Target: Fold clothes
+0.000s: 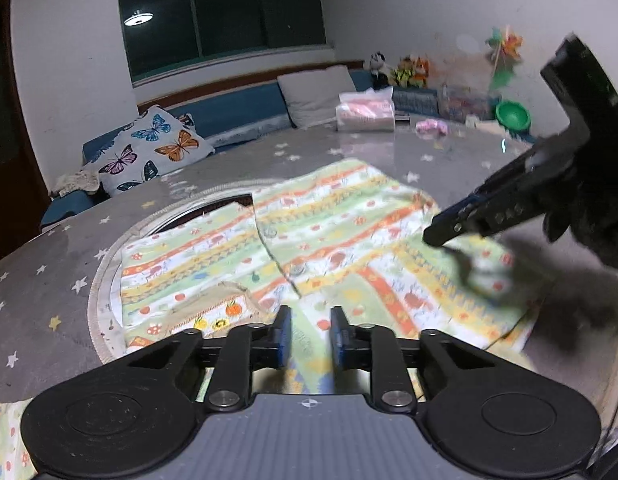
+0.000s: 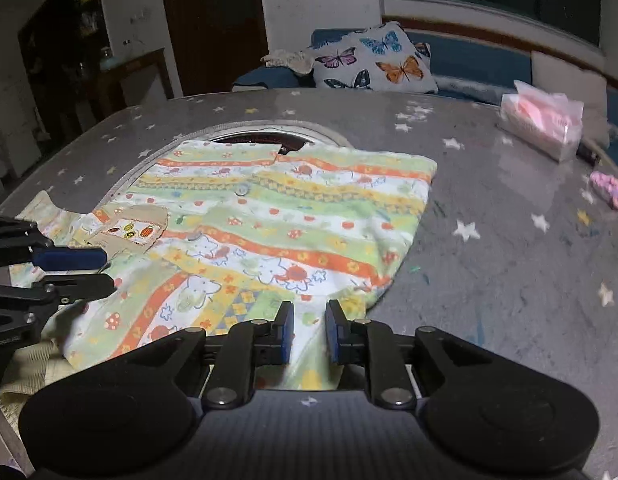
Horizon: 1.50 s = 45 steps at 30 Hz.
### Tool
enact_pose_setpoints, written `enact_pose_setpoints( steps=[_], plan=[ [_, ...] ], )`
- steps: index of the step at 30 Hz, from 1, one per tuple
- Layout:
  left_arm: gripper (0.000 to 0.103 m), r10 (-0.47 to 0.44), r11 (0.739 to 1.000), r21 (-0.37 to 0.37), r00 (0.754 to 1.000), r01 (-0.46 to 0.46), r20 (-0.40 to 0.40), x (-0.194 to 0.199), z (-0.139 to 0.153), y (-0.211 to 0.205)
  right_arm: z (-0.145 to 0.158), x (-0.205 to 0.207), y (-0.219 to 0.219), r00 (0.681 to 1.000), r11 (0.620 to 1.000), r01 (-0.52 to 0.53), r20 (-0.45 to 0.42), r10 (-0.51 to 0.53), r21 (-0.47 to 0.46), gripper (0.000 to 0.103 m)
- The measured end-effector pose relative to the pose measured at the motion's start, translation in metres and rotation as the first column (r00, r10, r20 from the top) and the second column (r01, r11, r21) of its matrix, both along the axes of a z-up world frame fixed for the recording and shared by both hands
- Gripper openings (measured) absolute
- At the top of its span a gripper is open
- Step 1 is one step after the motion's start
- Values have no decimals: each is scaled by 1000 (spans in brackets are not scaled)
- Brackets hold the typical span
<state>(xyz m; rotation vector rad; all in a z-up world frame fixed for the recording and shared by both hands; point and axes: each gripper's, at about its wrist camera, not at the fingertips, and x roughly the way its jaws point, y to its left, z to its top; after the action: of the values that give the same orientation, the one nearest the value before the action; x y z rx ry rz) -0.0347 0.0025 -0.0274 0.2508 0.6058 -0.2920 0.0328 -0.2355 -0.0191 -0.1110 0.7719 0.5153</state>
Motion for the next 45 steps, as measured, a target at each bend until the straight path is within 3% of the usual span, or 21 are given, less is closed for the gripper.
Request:
enact_pose_setpoints(
  steps=[8, 12, 14, 21, 22, 25, 27, 32, 38, 43, 45],
  plan=[
    [23, 19, 1000, 12, 1000, -18, -7, 0, -3, 8, 1, -2, 2, 1000, 1000, 1, -4, -1, 8, 18],
    [23, 42, 999, 2, 999, -42, -6, -3, -1, 17, 6, -14, 23, 996, 996, -88, 1, 88, 32, 32],
    [25, 61, 998, 1, 998, -61, 0, -5, 1, 21, 4, -20, 39, 990, 989, -144, 2, 143, 19, 32],
    [59, 210, 977, -30, 977, -210, 25, -22, 15, 61, -5, -49, 86, 949, 948, -316, -9, 315, -30, 38],
    [69, 240, 970, -33, 970, -239, 31, -26, 16, 70, -3, -54, 92, 942, 941, -336, 10, 336, -49, 38],
    [86, 324, 946, -46, 945, -322, 52, -36, 20, 94, 4, -58, 99, 936, 936, -349, 38, 351, -38, 37],
    [90, 385, 922, -59, 921, -382, 54, -43, 20, 110, 2, -55, 105, 938, 938, -343, 40, 345, -38, 38],
    [90, 530, 847, -80, 846, -526, 48, -56, 17, 150, -6, -54, 115, 930, 929, -364, 37, 367, -59, 39],
    [81, 666, 743, -103, 746, -661, 17, -58, 9, 192, -7, -58, 122, 912, 912, -401, 54, 406, -83, 39],
    [66, 752, 651, -123, 658, -749, -32, -54, 1, 222, -4, -55, 121, 916, 916, -396, 39, 399, -62, 38],
    [58, 769, 625, -141, 637, -768, -58, -51, -2, 233, -4, -55, 121, 917, 917, -395, 37, 397, -61, 39]
  ],
)
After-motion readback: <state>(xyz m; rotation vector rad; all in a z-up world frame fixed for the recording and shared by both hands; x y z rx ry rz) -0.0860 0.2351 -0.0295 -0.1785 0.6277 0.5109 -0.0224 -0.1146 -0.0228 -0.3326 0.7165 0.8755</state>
